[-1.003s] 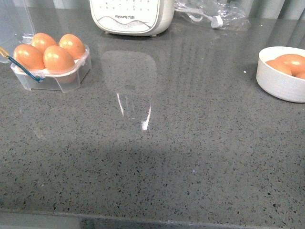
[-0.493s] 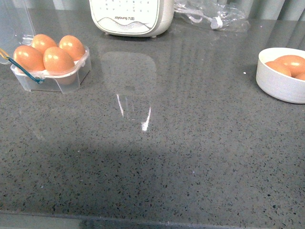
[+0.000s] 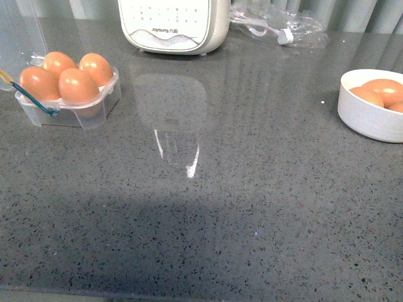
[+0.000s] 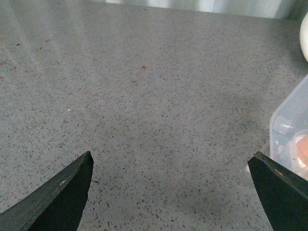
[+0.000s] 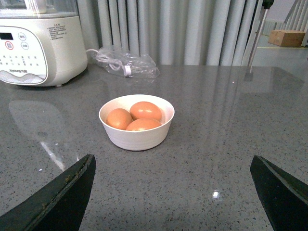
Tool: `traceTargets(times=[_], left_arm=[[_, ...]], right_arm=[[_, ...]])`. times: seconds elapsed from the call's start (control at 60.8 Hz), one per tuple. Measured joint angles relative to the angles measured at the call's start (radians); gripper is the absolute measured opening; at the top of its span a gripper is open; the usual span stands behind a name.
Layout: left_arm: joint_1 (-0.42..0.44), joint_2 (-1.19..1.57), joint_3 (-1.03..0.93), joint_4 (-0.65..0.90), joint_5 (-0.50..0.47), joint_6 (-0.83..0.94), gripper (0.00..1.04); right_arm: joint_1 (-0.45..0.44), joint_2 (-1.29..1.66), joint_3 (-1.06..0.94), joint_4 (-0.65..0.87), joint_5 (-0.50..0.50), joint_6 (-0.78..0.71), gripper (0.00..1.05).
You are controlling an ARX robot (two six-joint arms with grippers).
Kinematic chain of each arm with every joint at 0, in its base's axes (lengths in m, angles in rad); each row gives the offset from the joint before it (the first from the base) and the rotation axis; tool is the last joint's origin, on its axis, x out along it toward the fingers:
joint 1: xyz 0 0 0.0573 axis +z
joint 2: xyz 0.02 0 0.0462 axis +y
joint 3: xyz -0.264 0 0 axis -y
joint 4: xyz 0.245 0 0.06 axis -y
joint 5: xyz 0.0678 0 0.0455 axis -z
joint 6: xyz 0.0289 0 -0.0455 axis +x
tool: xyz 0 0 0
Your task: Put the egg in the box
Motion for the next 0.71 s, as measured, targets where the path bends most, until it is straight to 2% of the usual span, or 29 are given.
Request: traceTargets(times=[0.296, 0.707], left_arm=[[0.042, 0.135, 0.114, -0.002, 0.043, 0.022, 0.98], [0.017, 0.215, 0.181, 0.002, 0.018, 0.030, 0.98]], right_arm=[[0.000, 0.000, 0.000, 0.000, 0.000, 0.000, 0.97], [0.000, 0.000, 0.000, 0.000, 0.000, 0.000, 0.97]])
